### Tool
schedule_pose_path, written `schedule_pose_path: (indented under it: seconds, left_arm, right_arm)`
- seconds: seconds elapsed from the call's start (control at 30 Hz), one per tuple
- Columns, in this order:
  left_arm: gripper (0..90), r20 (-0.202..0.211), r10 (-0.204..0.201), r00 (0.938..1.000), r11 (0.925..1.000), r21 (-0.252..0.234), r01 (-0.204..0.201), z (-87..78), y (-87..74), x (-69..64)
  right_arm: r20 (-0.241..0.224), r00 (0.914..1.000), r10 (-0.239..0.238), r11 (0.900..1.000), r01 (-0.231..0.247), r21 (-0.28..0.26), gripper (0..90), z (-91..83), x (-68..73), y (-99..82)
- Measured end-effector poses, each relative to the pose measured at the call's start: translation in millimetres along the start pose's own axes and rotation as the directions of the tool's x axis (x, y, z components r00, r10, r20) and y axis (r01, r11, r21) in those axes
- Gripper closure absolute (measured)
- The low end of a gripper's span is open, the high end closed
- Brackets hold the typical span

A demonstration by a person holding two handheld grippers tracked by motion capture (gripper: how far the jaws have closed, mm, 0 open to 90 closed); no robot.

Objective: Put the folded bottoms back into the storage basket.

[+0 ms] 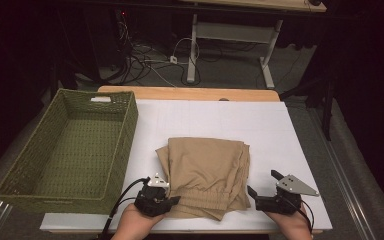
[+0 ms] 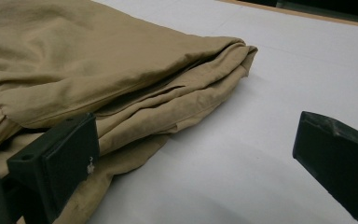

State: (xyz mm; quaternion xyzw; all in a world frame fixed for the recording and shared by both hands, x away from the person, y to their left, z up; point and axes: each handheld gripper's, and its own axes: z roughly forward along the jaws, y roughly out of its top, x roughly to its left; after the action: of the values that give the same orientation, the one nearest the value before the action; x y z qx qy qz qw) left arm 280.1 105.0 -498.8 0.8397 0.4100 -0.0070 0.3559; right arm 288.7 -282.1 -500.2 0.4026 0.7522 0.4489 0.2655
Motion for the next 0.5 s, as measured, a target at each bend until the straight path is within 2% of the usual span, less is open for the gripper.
schedule_pose_path:
  seconds: [0.23, 0.33, 0.5]
  left_arm:
    - [74.4, 0.019, 0.004, 0.9998, 1.0000, 0.006, -0.005, -17.6, -8.5, -1.3]
    - [74.4, 0.009, 0.018, 0.9998, 0.9997, 0.016, -0.018, -27.7, -15.8, -1.5]
    - [74.4, -0.003, -0.011, 0.9999, 0.9997, 0.022, 0.011, -38.0, -29.3, 5.3]
  right_arm:
    - [-0.018, 0.9998, -0.007, 0.9998, 0.007, -0.017, 2.1, -2.1, 8.3, 4.7]
    - [-0.028, 0.9995, -0.010, 0.9996, 0.009, -0.028, 2.6, 1.7, 10.8, 9.0]
    - [-0.071, 0.9974, -0.008, 0.9997, 0.006, -0.025, 5.4, 16.3, 19.3, 18.3]
